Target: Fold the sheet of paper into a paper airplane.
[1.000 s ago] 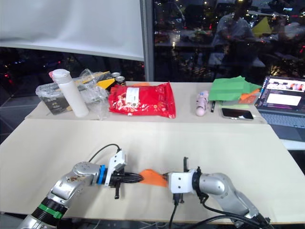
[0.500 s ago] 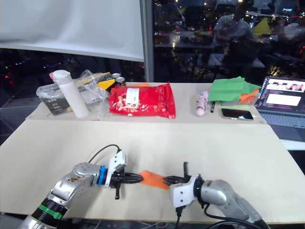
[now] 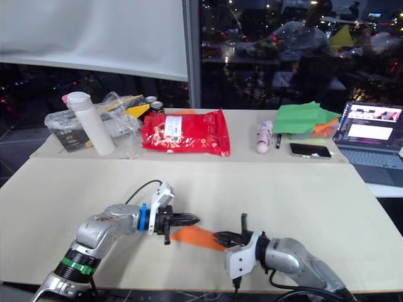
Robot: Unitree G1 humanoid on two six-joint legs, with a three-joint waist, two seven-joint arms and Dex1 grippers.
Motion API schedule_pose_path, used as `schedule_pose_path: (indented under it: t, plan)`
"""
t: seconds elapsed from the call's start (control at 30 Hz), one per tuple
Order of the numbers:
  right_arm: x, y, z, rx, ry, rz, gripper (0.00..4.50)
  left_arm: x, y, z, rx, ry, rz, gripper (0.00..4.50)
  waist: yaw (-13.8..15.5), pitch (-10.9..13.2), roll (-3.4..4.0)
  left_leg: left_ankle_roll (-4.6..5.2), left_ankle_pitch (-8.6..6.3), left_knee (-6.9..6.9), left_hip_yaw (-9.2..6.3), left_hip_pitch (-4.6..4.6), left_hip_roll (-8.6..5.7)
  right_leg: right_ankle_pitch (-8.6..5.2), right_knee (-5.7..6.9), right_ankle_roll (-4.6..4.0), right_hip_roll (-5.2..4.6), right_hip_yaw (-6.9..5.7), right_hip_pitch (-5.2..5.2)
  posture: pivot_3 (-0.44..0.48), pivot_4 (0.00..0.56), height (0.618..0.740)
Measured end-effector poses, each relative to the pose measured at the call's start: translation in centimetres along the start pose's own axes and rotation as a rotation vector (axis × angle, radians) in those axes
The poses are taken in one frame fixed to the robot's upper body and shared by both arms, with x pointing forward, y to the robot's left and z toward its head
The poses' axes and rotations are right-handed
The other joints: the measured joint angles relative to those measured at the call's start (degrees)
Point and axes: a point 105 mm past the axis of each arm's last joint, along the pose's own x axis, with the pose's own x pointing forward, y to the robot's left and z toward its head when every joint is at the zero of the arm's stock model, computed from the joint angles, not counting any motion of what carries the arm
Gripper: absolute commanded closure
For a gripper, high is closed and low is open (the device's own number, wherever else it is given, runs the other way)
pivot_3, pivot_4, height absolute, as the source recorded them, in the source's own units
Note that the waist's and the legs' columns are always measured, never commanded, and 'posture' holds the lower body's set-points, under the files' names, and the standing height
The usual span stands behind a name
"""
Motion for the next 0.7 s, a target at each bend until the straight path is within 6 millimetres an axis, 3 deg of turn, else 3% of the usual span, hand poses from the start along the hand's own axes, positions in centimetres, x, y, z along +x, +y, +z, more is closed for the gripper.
schedule_pose_path:
  t: [0.2,0.37,0.53,0.7]
  plan:
    - [-0.1,0.0,0.0,0.002,0.002,0.001,4.49,0.5,-0.2,-0.5,0.008,0.028,-0.004,4.50,0.10,0.01,-0.01,0.00,0.00,0.00,-0.01,0.00,-0.01,-0.01,-0.02,-0.01,0.00,0.00,0.03,0.000,0.150,0.712]
    - [-0.1,0.0,0.0,0.003,0.006,0.000,4.49,1.3,0.2,-3.1,0.098,0.161,0.007,4.50,0.14,0.01,-0.01,0.00,0.00,0.00,0.00,0.01,-0.02,-0.10,-0.03,-0.17,-0.01,0.01,0.04,0.000,0.150,0.712]
    - [-0.1,0.0,0.0,0.002,0.010,0.009,4.49,2.1,0.4,-3.1,0.148,0.154,-0.005,4.50,0.22,-0.05,-0.07,0.00,0.00,0.02,0.01,0.11,-0.04,-0.11,-0.05,-0.20,-0.04,0.01,0.13,0.000,0.150,0.712]
    - [-1.3,0.3,-0.2,0.009,0.011,0.019,2.85,2.5,0.4,-3.0,0.150,0.147,-0.021,4.50,0.46,-0.08,0.04,0.00,-0.01,0.03,0.01,0.03,-0.14,-0.13,-0.06,-0.16,-0.11,0.02,0.12,0.000,0.150,0.712]
